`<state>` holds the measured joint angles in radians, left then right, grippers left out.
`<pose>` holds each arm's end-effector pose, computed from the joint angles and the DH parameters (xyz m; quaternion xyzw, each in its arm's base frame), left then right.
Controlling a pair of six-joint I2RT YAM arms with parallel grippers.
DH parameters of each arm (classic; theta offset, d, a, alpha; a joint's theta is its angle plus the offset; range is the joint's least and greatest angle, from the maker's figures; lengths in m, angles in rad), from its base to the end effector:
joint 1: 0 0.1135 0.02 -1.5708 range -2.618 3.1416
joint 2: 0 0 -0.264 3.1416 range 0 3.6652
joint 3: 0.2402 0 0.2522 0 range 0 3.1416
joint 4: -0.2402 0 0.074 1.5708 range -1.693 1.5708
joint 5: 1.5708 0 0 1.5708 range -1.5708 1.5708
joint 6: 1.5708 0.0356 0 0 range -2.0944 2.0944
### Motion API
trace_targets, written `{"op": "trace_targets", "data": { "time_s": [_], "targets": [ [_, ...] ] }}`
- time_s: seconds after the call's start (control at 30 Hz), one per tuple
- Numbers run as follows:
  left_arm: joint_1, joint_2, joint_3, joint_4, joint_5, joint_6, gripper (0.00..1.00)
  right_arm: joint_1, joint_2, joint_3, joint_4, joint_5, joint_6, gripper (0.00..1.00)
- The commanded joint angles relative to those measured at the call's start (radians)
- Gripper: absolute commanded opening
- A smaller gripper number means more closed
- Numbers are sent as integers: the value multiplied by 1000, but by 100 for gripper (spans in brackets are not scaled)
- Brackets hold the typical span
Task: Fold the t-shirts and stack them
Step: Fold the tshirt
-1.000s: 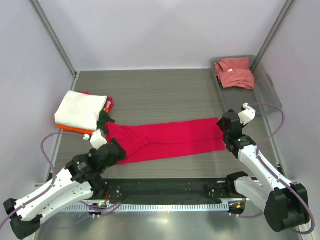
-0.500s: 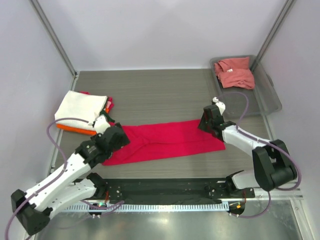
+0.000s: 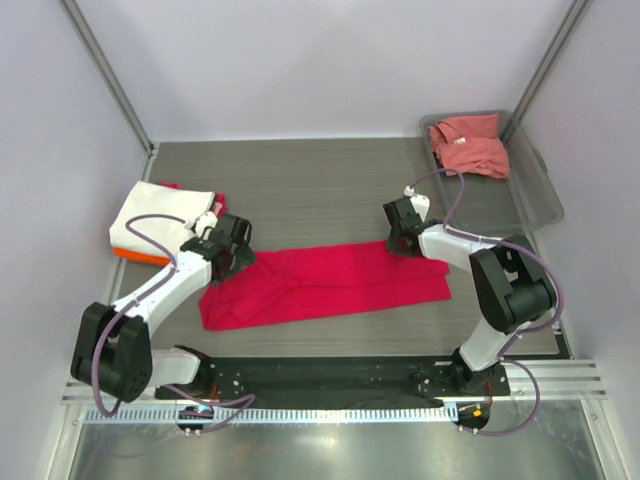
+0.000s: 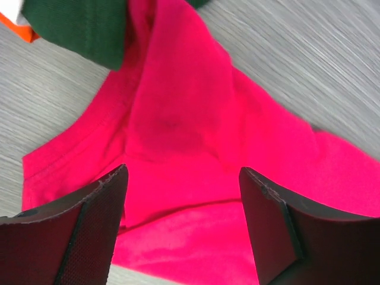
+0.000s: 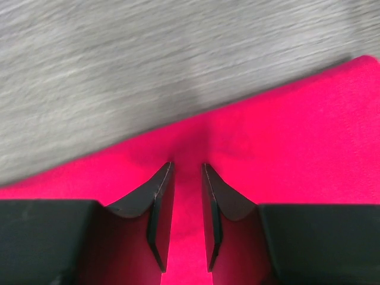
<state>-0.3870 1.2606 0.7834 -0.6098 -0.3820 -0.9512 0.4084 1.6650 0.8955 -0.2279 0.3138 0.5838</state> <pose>0.2220 -0.0762 0.2109 -0.3090 0.9029 -0.0013 0.2988 0.2990 0.1174 0.1584 0.1270 0.9399 0.0011 0.3170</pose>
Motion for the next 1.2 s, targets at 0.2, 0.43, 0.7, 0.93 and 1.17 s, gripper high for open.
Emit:
{"op": "trace_targets", "data": {
  "time_s": [0.2,0.43,0.7,0.93,1.17],
  "targets": [
    [108,233,40,-25,-23,-83,71,-22,108,80,-102,159,33,28],
    [142,289,36,-15,-48,-95,68,-55,105,95,-116,173,30,28],
    [142,404,184,33,-26,-44,62,-175,116,125,-120,163,37,28],
    [140,497,329,97,-33,-15,60,-223,104,151,-122,186,34,28],
    [140,487,393,94,-23,93,61,-111,-74,114,-6,29,-88,43]
  ]
}}
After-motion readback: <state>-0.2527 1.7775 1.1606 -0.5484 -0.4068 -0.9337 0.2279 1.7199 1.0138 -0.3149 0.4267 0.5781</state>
